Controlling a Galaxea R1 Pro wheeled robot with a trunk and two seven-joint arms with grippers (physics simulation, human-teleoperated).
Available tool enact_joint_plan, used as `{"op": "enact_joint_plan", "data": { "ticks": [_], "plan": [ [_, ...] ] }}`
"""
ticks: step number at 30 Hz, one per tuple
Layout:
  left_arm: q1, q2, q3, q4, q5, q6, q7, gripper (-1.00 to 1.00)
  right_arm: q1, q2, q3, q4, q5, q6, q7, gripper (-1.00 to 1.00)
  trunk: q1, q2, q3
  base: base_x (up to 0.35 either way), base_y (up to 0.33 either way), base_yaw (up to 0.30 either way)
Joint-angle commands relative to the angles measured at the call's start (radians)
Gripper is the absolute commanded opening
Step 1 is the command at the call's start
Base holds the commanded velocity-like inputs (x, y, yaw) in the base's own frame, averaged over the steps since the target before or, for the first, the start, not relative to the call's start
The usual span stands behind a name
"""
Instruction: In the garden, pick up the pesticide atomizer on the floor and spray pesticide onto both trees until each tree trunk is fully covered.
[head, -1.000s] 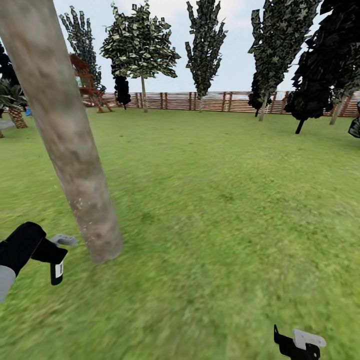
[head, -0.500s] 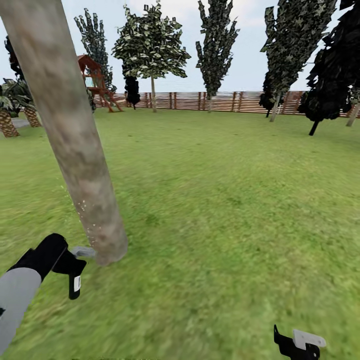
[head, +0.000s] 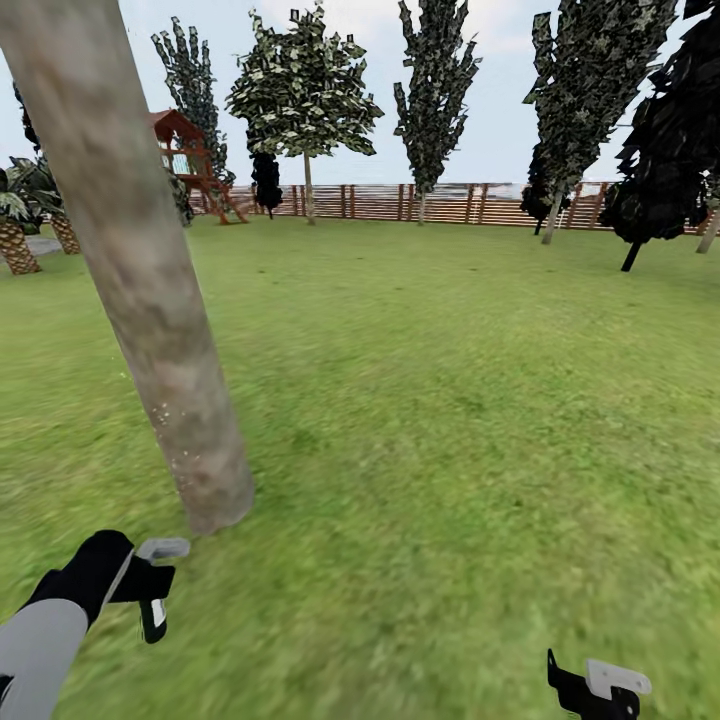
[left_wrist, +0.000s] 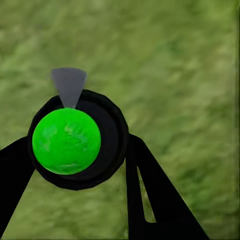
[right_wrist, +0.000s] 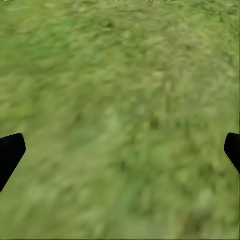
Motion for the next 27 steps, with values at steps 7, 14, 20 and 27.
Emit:
{"op": "enact_joint_plan", "data": {
  "ticks": [7, 14, 20, 27],
  "plan": [
    [0.014, -0.005, 0.066, -0.01, -0.005, -0.002, -0.007, -1.0, -0.001, 0.001, -0.003, 0.002, 0.011, -0.003, -0.007, 1.0, 0.0, 0.0, -0.001, 0.233, -0.166, 0.001],
    [0.016, -0.006, 0.069, -0.013, -0.004, -0.002, -0.007, -1.0, -0.001, 0.001, -0.002, 0.003, 0.011, -0.003, -0.007, 1.0, 0.0, 0.0, -0.001, 0.238, -0.169, 0.2],
    [0.016, -0.008, 0.069, -0.012, -0.003, -0.002, -0.007, -1.0, -0.001, 0.001, -0.003, 0.003, 0.011, -0.003, -0.007, 1.0, 0.0, 0.0, -0.001, 0.285, -0.101, 0.267],
    [0.016, -0.01, 0.069, -0.013, -0.003, -0.002, -0.007, -1.0, -0.001, 0.001, -0.003, 0.002, 0.011, -0.003, -0.007, 1.0, 0.0, 0.0, -0.001, 0.295, -0.073, 0.04]
  ]
}}
